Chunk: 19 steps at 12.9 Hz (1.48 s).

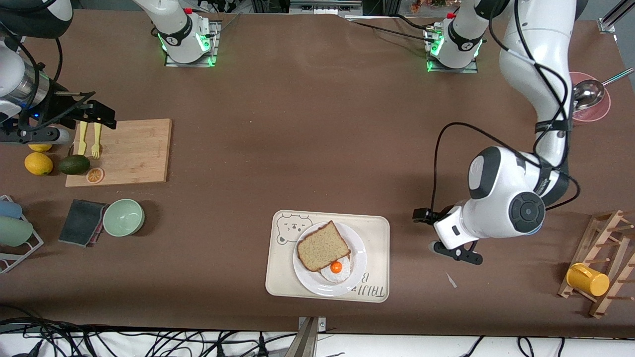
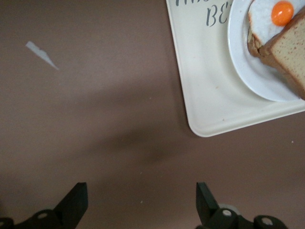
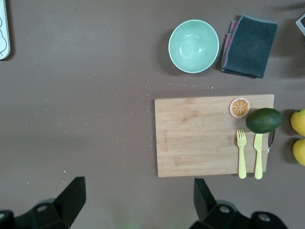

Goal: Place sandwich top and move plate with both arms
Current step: 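Open the left gripper and lift it away from the plate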

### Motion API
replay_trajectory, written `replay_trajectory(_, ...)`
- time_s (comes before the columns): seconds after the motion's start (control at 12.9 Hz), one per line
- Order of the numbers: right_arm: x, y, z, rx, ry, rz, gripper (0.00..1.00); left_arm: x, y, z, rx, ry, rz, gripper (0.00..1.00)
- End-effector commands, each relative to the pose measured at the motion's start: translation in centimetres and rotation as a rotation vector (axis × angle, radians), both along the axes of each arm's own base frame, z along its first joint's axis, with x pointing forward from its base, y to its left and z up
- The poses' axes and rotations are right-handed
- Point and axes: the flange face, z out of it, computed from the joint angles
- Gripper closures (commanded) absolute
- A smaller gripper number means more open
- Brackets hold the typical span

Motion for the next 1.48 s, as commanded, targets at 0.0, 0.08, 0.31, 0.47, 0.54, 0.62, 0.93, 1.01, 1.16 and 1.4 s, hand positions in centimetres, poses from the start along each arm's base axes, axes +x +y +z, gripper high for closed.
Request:
replay_trajectory(0.0, 0.2, -0.2, 0.5, 0.016, -0.004, 0.01, 0.0, -2.4, 2.9, 7.2, 0.067, 0.014, 0.029, 0.0)
replay_trajectory(0.08, 0.1, -0.2, 0.4, 0.016, -0.002, 0.01, 0.0, -3.0, 4.6, 9.6, 0.065, 0.002, 0.05, 0.0)
replay_trajectory(0.31, 0.2, -0.2, 0.5, 0.016, -0.004, 0.01, 0.0, -7.1, 7.0, 16.7, 0.077, -0.007, 0.057, 0.0)
replay_trajectory(0.47, 0.2, -0.2, 0.5, 0.016, -0.004, 0.01, 0.0, -10.0, 7.2, 21.0, 0.109, -0.008, 0.047, 0.0)
replay_trajectory(0.54, 0.2, -0.2, 0.4, 0.016, -0.001, 0.01, 0.0, -11.1, 7.4, 22.4, 0.108, -0.017, 0.048, 0.0)
replay_trajectory(0.62, 0.1, -0.2, 0.4, 0.016, -0.002, 0.01, 0.0, -12.7, 7.7, 23.8, 0.106, -0.034, 0.049, 0.0)
replay_trajectory(0.93, 0.2, -0.2, 0.5, 0.016, -0.005, 0.01, 0.0, -18.5, 10.5, 26.3, 0.095, -0.093, 0.095, 0.0)
replay_trajectory(1.01, 0.2, -0.2, 0.5, 0.016, -0.005, 0.008, 0.0, -18.2, 10.8, 25.9, 0.107, -0.095, 0.101, 0.0)
replay_trajectory(1.16, 0.2, -0.2, 0.4, 0.019, -0.004, 0.008, 0.0, -16.9, 11.8, 23.4, 0.106, -0.112, 0.123, 0.0)
replay_trajectory(1.4, 0.2, -0.1, 0.4, 0.02, -0.005, 0.004, 0.0, -17.7, 11.9, 23.8, 0.12, -0.128, 0.12, 0.0)
